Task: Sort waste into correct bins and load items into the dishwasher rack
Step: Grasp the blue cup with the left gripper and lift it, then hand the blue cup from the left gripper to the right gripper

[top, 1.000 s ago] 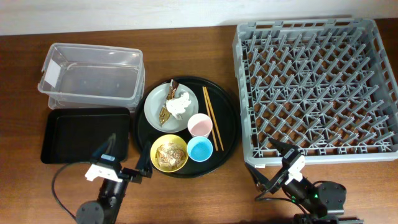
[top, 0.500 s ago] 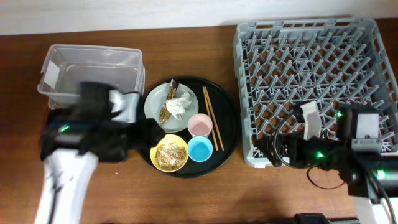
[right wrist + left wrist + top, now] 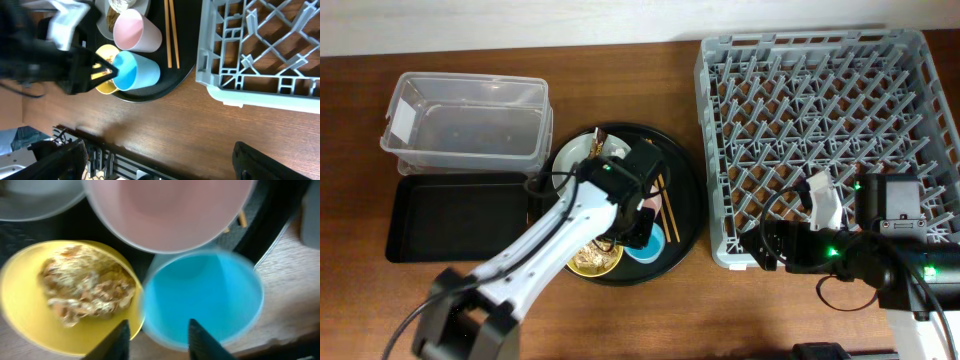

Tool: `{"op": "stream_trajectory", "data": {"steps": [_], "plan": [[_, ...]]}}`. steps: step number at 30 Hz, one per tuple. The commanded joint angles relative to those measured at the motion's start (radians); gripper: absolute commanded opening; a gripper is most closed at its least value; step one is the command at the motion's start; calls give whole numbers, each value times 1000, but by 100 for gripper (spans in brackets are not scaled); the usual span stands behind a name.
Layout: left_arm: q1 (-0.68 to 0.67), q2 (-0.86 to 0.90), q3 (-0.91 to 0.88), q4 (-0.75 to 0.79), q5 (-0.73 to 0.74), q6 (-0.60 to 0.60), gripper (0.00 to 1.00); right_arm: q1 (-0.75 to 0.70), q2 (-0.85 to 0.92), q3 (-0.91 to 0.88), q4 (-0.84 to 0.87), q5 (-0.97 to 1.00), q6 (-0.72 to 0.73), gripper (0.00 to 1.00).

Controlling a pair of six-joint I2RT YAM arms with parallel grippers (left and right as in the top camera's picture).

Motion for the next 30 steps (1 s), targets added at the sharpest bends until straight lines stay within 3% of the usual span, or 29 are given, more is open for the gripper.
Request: {"op": "stream_trajectory", "data": {"steps": [1, 3, 4, 8, 12, 14, 15, 16, 17, 20, 24, 26, 27, 28, 30], "plan": [[5, -75, 22, -2, -119, -60, 54, 5, -5, 12, 1, 19, 4, 95], [5, -53, -71, 76, -131, -61, 56, 5, -5, 12, 0, 19, 4, 95], [2, -43, -132, 132, -94, -60, 50, 5, -5, 12, 0, 19, 4, 95], [2, -43, -148, 132, -76, -60, 0, 5, -5, 12, -5, 19, 4, 95], [2, -43, -148, 133, -53, -60, 0, 5, -5, 12, -8, 19, 4, 95], [1, -43, -161, 146, -45, -60, 21, 5, -5, 12, -7, 19, 4, 95], [2, -43, -204, 187, -37, -61, 25, 5, -5, 12, -7, 19, 4, 95], [2, -43, -229, 208, -15, -61, 24, 5, -5, 12, -7, 20, 3, 95], [2, -44, -232, 210, -9, -64, 0, 5, -5, 12, -6, 33, 1, 95], [2, -60, -181, 198, 14, -63, 0, 5, -5, 12, -6, 53, 1, 95], [7, -208, -89, 83, 19, -63, 0, 5, -5, 12, -3, 64, 1, 96], [112, -348, -51, 40, 246, -1, 0, 5, -5, 12, 13, 48, 0, 91], [201, -406, -45, 46, 407, 41, 0, 5, -6, 12, 34, -58, -52, 90], [347, -473, -45, 67, 706, 116, 0, 5, -5, 12, 86, -427, -244, 87], [514, -511, -45, 61, 1060, 171, 0, 58, -5, 12, 229, -682, -275, 82]]}}
